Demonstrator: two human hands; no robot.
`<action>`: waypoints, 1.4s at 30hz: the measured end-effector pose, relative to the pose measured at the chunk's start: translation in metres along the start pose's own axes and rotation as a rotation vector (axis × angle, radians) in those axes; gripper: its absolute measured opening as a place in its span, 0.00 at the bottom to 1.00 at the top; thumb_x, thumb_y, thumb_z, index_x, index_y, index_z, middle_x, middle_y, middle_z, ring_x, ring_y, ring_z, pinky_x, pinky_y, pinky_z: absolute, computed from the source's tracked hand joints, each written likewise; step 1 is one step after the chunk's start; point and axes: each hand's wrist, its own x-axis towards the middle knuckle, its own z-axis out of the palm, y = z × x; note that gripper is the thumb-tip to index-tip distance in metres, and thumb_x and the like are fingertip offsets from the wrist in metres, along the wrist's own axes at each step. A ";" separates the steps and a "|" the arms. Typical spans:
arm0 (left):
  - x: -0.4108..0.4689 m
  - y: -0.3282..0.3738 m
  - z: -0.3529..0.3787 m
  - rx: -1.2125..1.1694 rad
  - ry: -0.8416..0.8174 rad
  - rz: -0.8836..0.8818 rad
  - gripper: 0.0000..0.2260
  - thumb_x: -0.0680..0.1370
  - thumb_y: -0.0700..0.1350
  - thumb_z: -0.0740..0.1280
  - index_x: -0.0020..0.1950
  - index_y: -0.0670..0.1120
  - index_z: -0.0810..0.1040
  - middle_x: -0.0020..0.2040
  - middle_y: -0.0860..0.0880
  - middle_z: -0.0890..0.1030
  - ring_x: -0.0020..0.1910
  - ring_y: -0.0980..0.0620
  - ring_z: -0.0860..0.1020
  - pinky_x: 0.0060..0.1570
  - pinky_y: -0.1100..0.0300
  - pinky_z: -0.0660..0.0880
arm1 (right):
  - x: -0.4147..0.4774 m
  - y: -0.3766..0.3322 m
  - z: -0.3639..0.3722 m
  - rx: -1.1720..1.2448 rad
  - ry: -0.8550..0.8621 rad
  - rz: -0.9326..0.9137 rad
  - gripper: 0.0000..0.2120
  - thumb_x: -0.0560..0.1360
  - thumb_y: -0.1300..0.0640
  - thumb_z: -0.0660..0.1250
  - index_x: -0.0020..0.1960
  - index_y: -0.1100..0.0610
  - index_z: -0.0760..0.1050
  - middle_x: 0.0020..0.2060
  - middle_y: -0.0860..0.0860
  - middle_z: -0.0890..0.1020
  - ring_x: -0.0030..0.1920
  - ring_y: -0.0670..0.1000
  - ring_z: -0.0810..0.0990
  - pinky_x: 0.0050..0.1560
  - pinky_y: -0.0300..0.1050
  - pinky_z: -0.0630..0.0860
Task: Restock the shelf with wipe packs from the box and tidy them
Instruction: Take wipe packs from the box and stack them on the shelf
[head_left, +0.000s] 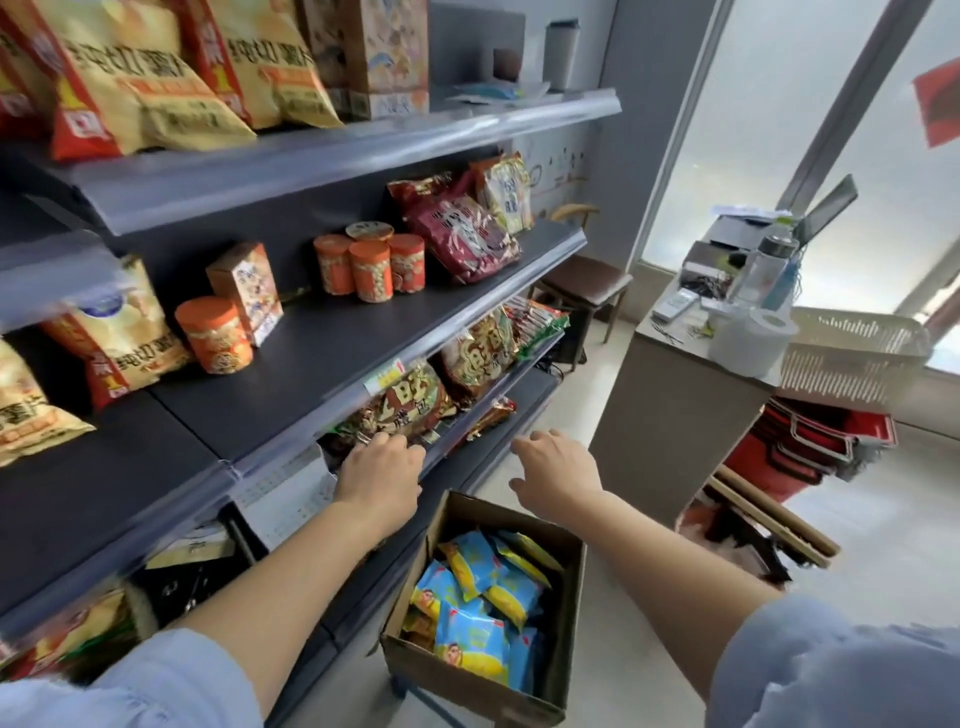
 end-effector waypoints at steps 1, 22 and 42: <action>0.005 0.004 0.010 0.003 -0.022 0.019 0.14 0.79 0.50 0.62 0.63 0.48 0.72 0.60 0.48 0.74 0.64 0.47 0.69 0.59 0.53 0.69 | 0.001 0.004 0.009 0.003 -0.021 0.010 0.17 0.77 0.51 0.64 0.65 0.55 0.71 0.57 0.54 0.77 0.60 0.56 0.73 0.54 0.50 0.73; 0.015 0.053 0.237 -0.169 -0.524 0.001 0.14 0.78 0.53 0.64 0.58 0.46 0.75 0.58 0.46 0.76 0.61 0.44 0.73 0.55 0.50 0.72 | 0.021 0.025 0.221 0.208 -0.414 0.219 0.16 0.76 0.48 0.64 0.59 0.56 0.75 0.55 0.54 0.79 0.58 0.56 0.75 0.49 0.48 0.74; 0.022 0.062 0.317 -0.624 -0.640 -0.327 0.19 0.71 0.48 0.72 0.58 0.44 0.70 0.55 0.47 0.77 0.51 0.45 0.76 0.49 0.51 0.76 | 0.073 0.007 0.331 1.441 -0.321 1.305 0.15 0.72 0.61 0.74 0.54 0.64 0.74 0.42 0.57 0.77 0.36 0.53 0.78 0.17 0.37 0.70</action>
